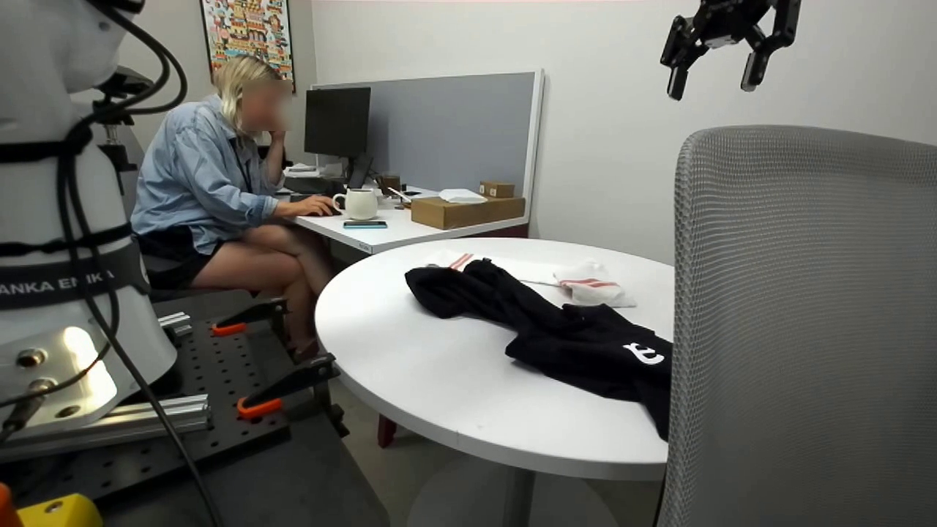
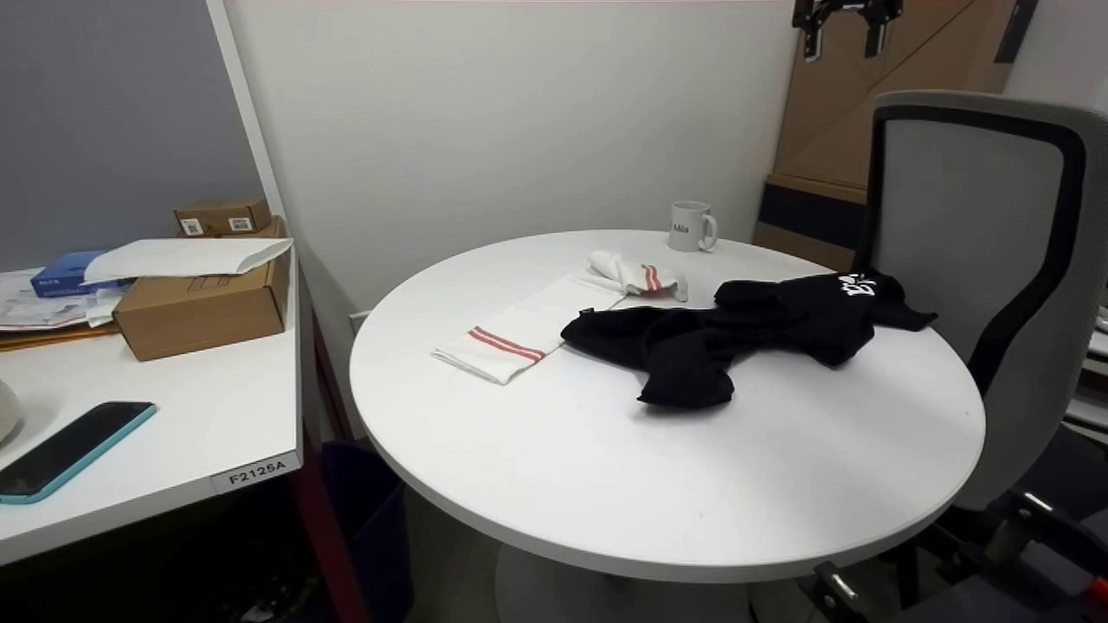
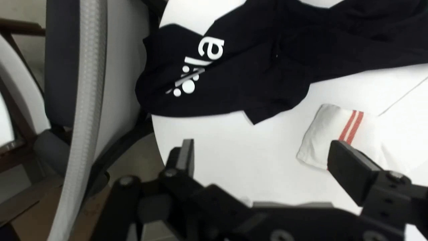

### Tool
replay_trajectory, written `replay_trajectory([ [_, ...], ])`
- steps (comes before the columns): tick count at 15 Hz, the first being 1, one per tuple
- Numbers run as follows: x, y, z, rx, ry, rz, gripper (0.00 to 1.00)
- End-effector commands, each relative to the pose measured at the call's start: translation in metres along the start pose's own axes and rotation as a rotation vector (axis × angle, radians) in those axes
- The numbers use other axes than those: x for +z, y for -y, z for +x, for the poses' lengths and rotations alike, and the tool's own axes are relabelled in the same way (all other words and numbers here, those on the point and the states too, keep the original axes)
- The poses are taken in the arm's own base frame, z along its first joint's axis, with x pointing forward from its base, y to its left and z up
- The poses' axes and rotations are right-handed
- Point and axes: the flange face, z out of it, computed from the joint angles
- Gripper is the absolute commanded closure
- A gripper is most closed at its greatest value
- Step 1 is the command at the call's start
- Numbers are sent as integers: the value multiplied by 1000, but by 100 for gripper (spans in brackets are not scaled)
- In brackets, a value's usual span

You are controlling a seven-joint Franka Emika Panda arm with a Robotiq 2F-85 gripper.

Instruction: Put the shirt on the table, unfold the white cloth then unfold the shirt.

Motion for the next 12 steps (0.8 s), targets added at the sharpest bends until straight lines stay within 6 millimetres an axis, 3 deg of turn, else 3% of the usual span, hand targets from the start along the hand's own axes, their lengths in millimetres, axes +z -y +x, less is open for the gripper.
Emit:
replay_trajectory([
  [1,-1,45,7,-125,-110,-45,0],
  [4,27,89,13,-223,-146,-28,0],
  [7,62,124,7,-309,-127,-8,0],
  [12,104,144,-23,-417,-110,43,0],
])
